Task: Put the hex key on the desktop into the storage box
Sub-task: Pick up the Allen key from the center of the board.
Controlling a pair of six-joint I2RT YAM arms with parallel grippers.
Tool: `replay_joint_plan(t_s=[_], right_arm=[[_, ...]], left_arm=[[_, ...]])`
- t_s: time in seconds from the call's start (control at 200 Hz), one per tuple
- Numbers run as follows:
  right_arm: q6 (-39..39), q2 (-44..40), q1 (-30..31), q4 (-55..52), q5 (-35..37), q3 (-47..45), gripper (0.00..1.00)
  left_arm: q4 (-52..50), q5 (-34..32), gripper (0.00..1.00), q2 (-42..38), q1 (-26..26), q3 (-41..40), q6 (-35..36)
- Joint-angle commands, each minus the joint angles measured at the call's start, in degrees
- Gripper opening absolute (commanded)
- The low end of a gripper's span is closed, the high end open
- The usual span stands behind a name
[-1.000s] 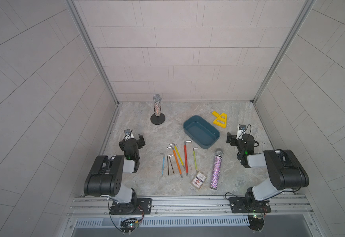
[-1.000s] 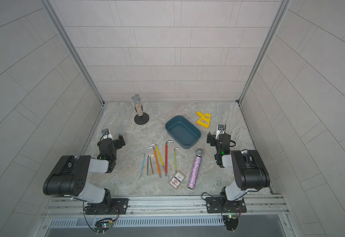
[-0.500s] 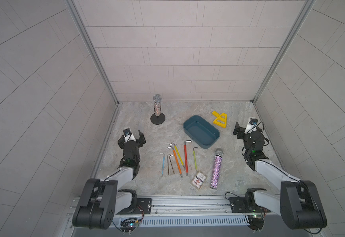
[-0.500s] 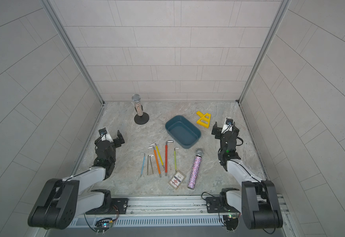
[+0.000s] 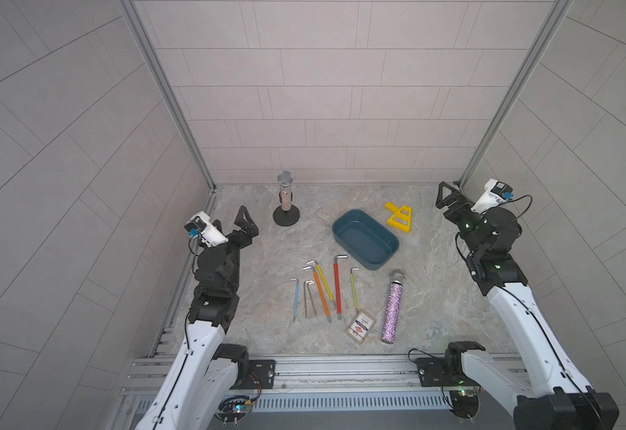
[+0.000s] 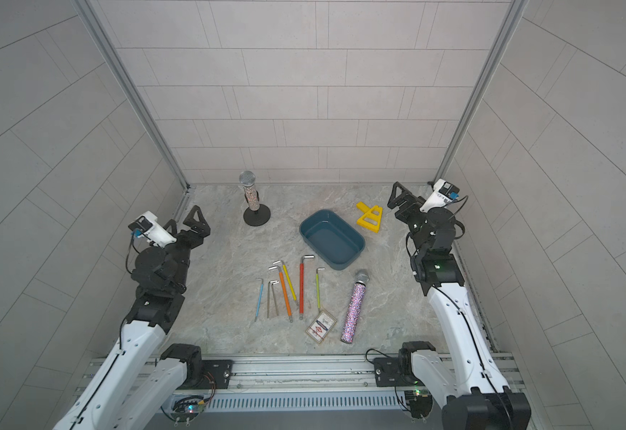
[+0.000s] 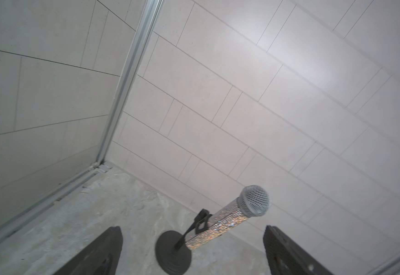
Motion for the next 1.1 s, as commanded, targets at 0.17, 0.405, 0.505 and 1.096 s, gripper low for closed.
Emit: replay_joint_plan(t_s=[0.17,0.405,0.505,1.096], right_arm=[[7.5,2.3,5.4,-10.2,-10.5,0.9,0.93],[-11.8,8.6,32.7,-47.2,15.4,18.3,0.81],[-10.7,13.9,42.8,-57.5,22.0,21.7,0.76],[-11.6,40.4,51.3,-68.8,11.6,31.0,0.32]], left_arm=[[-15.6,17.0,1.00,11.9,-0.8,4.4,-17.6],[-49.4,8.2,1.00,12.3,-6.8,13.7,-0.7],[-60.1,3.6,1.00,11.2,-8.9,16.3,5.9],[-60.8,9.6,1.00,-0.3,-10.2,13.6,11.7]])
